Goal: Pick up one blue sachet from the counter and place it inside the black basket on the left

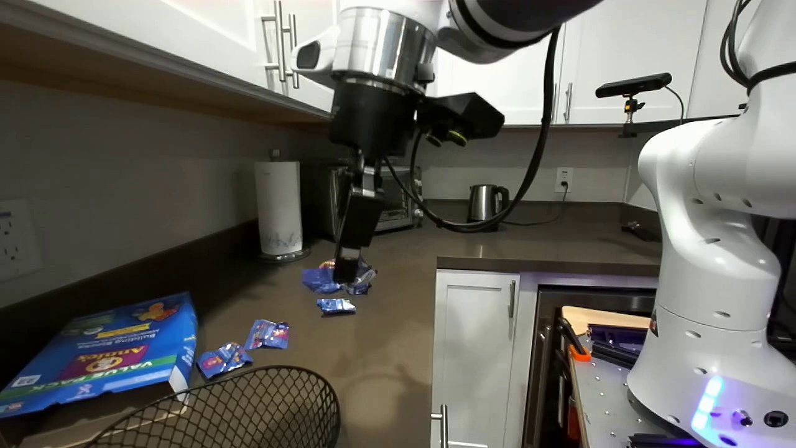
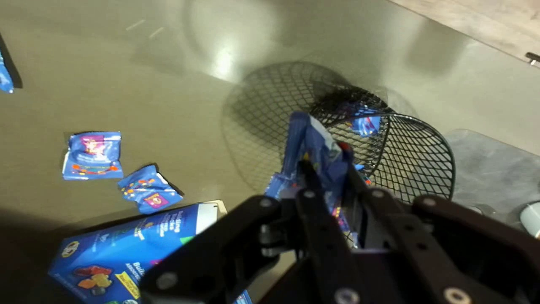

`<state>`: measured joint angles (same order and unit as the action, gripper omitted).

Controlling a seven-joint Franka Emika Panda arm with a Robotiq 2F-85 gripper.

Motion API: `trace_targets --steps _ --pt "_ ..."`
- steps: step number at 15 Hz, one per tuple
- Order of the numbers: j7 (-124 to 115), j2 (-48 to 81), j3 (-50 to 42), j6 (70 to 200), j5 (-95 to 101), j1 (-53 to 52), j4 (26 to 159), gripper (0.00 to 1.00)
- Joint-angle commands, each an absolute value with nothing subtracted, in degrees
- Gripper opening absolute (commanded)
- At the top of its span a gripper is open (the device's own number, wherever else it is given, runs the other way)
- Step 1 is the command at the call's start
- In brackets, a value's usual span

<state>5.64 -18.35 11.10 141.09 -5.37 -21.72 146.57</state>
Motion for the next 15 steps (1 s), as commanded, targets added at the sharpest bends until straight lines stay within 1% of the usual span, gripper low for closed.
trace_targets --steps 1,6,15 --pt "13.65 -18.49 8.17 139.04 -12.52 -22.66 144.59 0.05" --pt "17.68 -17.90 7.40 139.14 -16.99 -22.54 144.69 0.05" --pt "17.03 -15.83 9.73 143.18 -16.99 -23.27 147.14 0.05"
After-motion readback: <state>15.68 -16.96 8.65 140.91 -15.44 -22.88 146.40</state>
